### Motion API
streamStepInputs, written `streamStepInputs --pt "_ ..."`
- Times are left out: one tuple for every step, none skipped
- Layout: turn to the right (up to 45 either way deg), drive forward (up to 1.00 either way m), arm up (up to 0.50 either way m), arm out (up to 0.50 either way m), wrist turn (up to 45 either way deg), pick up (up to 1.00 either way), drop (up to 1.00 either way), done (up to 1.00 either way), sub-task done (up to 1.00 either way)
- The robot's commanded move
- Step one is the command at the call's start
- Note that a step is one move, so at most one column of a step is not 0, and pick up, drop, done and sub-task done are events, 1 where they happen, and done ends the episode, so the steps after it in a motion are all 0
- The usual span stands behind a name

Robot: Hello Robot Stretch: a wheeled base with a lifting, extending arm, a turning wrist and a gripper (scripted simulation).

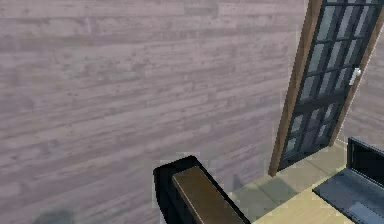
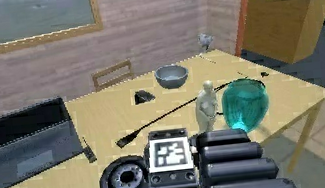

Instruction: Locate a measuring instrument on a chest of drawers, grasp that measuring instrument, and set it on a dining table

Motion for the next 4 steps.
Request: streamStepInputs --pt "12.0 0.00 0.00 0.00 0.0 0.00 0.00 0.00 0.00" --pt "3.0 0.00 0.00 0.00 0.0 0.00 0.00 0.00 0.00" --pt "0.0 0.00 0.00 0.48 0.0 0.00 0.00 0.00 0.00" --pt "0.0 0.00 0.00 0.00 45.0 0.00 0.00 0.00 0.00"
